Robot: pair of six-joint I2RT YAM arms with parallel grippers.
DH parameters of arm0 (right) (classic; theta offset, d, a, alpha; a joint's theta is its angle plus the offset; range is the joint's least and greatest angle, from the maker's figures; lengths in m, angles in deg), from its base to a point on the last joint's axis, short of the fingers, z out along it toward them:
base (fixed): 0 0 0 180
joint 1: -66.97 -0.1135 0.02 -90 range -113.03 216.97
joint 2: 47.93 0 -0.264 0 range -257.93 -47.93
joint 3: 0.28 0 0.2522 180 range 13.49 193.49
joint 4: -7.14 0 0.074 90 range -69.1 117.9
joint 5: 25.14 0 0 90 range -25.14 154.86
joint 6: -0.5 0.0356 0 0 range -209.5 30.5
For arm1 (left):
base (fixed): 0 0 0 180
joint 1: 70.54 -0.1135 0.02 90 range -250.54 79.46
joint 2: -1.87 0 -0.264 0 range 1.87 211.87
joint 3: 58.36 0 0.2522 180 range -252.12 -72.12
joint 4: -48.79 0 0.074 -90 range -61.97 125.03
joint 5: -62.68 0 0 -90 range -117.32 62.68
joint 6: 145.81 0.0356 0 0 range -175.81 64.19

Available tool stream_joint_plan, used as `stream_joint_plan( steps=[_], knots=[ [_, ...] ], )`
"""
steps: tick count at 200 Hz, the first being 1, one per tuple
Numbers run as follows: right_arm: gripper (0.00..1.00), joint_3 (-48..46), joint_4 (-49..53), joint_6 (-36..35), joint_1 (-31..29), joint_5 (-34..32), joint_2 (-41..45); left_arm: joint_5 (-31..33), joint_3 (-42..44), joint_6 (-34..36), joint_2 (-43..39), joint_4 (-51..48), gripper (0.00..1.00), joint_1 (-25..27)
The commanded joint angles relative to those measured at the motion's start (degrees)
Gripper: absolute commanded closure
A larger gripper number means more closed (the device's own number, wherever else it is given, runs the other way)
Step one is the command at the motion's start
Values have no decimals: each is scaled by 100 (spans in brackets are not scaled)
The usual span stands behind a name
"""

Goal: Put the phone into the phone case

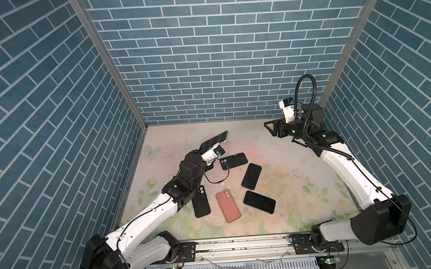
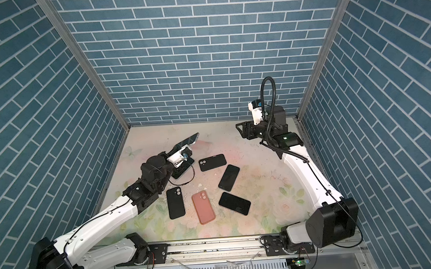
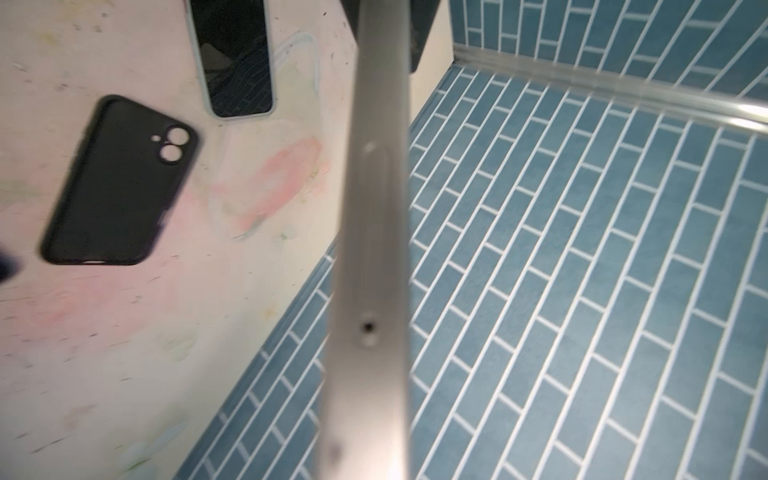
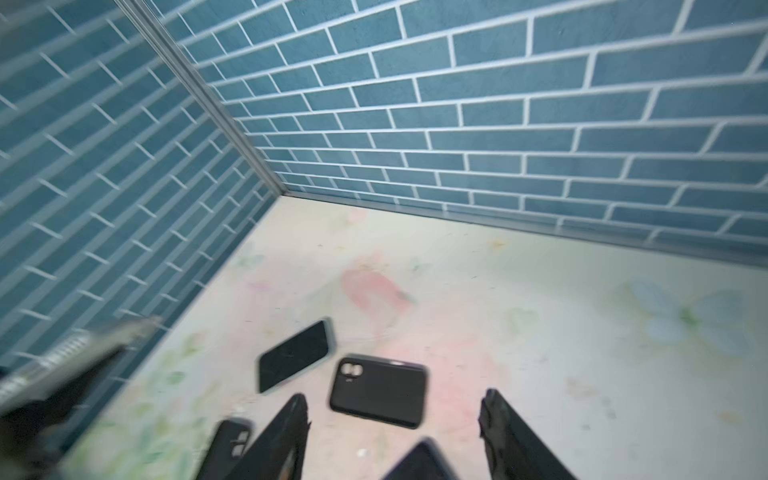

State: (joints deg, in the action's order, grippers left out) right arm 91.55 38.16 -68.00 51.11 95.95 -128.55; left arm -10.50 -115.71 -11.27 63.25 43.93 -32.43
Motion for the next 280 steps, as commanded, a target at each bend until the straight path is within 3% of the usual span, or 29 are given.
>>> stream_joint_plan(
  steps=[1,34,55,91,140,191,222,280],
  knots=[
    [32,-7,-106,2165,96,1886,-365,-1659,-192,-250,-70,-25,100,-23],
    [29,-72,-720,3152,87,2459,-434,-1959,-455,-662,250,-121,100,-31],
    [22,-227,-913,3686,83,2488,-308,-1949,-503,-766,425,82,100,-48],
    [17,-536,-1225,4344,68,2600,-127,-1192,-776,-721,835,254,100,-49],
    [18,-986,-2715,5890,-146,2676,-323,-550,-827,257,1339,839,100,44],
    [24,-858,-3538,6733,-614,2753,-795,89,-494,1245,1931,2661,100,179],
    [31,-907,-3916,7035,-734,2749,-1051,165,-419,1446,2048,3167,100,244],
    [72,-841,-4187,7237,-770,2760,-1329,110,-325,2007,2239,3571,100,318]
  ],
)
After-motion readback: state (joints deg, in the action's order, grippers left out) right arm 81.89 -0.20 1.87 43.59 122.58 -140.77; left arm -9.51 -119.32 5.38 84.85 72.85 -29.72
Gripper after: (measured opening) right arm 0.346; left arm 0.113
